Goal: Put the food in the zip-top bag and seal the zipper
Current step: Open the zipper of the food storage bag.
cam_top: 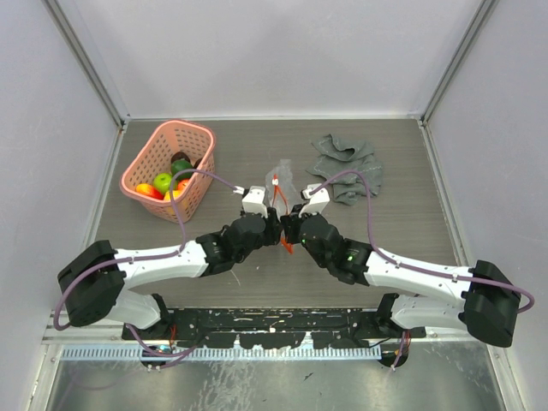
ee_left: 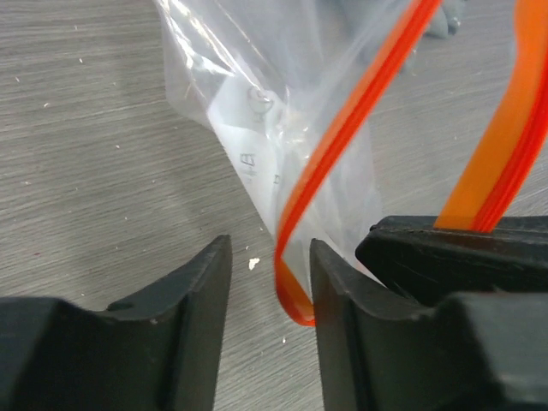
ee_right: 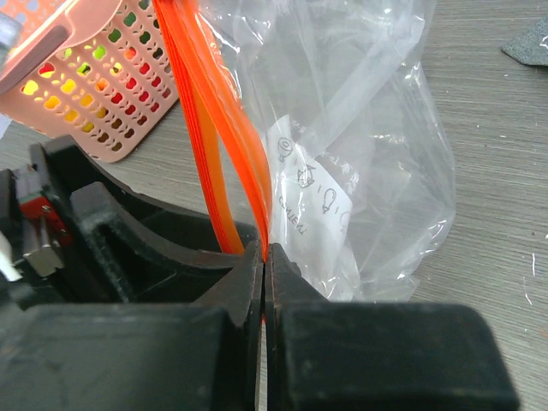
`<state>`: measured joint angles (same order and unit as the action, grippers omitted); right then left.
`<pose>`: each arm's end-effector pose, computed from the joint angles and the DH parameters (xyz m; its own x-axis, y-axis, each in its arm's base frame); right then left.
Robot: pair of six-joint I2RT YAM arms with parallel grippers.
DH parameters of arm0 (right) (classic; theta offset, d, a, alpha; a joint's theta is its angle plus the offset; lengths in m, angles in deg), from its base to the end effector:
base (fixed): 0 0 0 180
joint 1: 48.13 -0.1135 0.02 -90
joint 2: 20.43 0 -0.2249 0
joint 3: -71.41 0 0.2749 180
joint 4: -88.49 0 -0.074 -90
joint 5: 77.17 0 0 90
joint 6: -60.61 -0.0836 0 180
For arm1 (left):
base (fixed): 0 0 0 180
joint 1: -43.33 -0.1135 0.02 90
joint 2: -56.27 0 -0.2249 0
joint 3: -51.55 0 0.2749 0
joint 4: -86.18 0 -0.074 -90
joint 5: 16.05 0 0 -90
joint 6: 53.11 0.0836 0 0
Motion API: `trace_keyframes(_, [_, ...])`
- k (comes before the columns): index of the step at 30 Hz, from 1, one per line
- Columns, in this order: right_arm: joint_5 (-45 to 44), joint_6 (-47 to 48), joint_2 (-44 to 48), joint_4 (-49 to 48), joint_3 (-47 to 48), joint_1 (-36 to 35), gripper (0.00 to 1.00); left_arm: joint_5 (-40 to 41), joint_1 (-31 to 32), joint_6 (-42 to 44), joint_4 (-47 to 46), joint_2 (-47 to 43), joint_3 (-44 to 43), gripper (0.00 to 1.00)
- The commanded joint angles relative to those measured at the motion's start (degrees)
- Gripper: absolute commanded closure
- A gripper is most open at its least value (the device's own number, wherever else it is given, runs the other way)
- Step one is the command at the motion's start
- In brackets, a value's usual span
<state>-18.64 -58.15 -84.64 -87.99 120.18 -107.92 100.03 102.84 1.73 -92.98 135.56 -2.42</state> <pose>0.2010 0.2585 0.1956 -0.3784 0.1656 -0.9107 -0.3497 0.8854 0.3063 0.2146 -0.2920 0.1512 -0.5133 -0.1476 -0.8454 0.3403 0.8693 -0.3584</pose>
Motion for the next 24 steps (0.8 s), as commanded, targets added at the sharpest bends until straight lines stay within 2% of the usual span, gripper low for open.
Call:
trace_keyframes(1, [-3.8, 1.6, 2.2, 0.3, 2.0, -0.3, 1.00, 0.1, 0.1, -0.4, -3.5, -1.9, -1.3, 0.74])
trace_keyframes(5, [-9.8, 3.4, 3.6, 4.4, 2.3, -0.2, 1.00, 1.8, 0.0, 0.3, -1.4, -4.6, -0.8, 0.98])
trace_keyframes(6, [-11.0, 4.1, 4.0, 5.4, 2.5, -0.3, 1.00, 2.1, 0.0, 0.7, -0.7, -5.2, -0.8, 1.00])
trace_keyframes(12, [-16.7, 7.2, 7.3, 11.0, 3.2, -0.3, 0.99, 1.9, -1.5, 1.2, 4.2, -9.0, -0.4, 1.00])
trace_keyframes(17, [-21.9, 5.6, 8.2, 16.7, 5.4, -0.2, 0.99, 0.8, -2.1, 1.6, 6.5, -12.6, 0.2, 1.00])
trace_keyframes(20, [-20.0, 4.9, 7.6, 15.7, 5.7, -0.2, 0.96, -1.1, -2.3, 1.5, 6.9, -14.3, -0.1, 1.00])
trace_keyframes(24, [-11.9, 4.3, 5.2, 9.0, 4.8, -0.2, 0.84, -5.1, -2.3, 0.2, 6.4, -15.4, -0.7, 1.00])
